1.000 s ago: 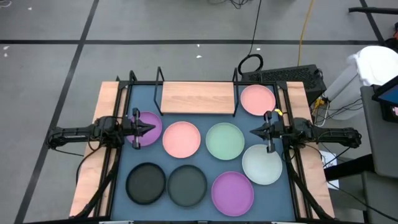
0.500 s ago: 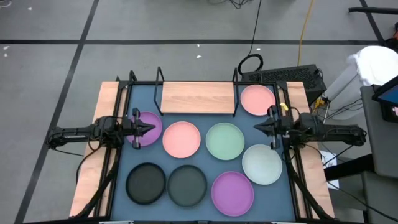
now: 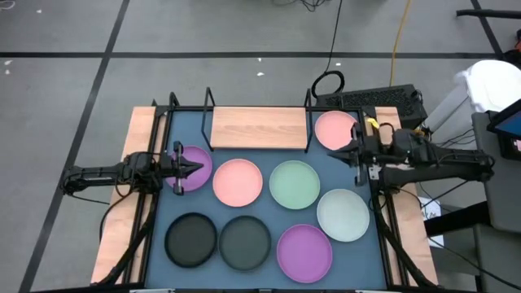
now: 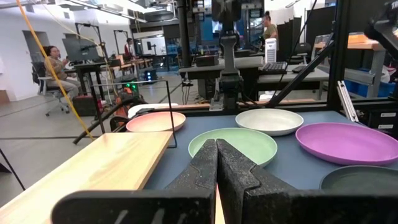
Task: Place and stack plates onto a shelf
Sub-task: Put the green plate on the shelf
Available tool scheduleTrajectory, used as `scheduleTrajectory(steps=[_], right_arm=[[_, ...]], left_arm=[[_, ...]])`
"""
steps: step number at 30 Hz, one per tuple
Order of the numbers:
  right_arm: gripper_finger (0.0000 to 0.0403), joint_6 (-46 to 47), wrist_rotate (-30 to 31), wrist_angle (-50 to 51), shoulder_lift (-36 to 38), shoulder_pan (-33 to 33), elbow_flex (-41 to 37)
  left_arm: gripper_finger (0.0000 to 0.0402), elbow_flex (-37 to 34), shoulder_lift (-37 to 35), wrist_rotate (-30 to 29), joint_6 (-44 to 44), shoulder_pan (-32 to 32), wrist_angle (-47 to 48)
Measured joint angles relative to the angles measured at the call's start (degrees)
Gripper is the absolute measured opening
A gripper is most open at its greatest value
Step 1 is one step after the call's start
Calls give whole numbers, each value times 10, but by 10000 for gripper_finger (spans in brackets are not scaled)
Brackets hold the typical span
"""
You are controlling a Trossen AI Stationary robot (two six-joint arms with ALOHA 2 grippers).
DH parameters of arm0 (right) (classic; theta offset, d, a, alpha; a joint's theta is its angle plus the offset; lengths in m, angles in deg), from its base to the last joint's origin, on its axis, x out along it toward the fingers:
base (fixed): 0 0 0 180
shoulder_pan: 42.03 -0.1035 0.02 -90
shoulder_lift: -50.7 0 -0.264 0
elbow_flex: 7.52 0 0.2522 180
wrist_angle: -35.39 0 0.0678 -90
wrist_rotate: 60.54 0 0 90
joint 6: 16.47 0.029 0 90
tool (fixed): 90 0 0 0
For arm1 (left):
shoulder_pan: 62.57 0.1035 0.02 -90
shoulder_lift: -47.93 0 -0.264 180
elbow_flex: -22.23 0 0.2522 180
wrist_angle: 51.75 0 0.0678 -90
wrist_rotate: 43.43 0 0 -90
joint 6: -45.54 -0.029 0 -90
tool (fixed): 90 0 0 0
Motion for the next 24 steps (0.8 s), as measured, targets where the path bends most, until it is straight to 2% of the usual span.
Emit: scheduleTrajectory(steps=[8, 12, 17, 24], right_arm=[[0, -3, 2, 96, -95, 0, 142], [0, 3, 41, 158, -132, 0, 215], [0, 3, 58, 231, -173, 0, 305], [0, 40, 60, 270, -214, 0, 362]], left_arm=[[4, 0, 0, 0, 0, 0, 0], [4, 0, 0, 0, 0, 0, 0], [4, 0, 0, 0, 0, 0, 0], [4, 0, 0, 0, 0, 0, 0]])
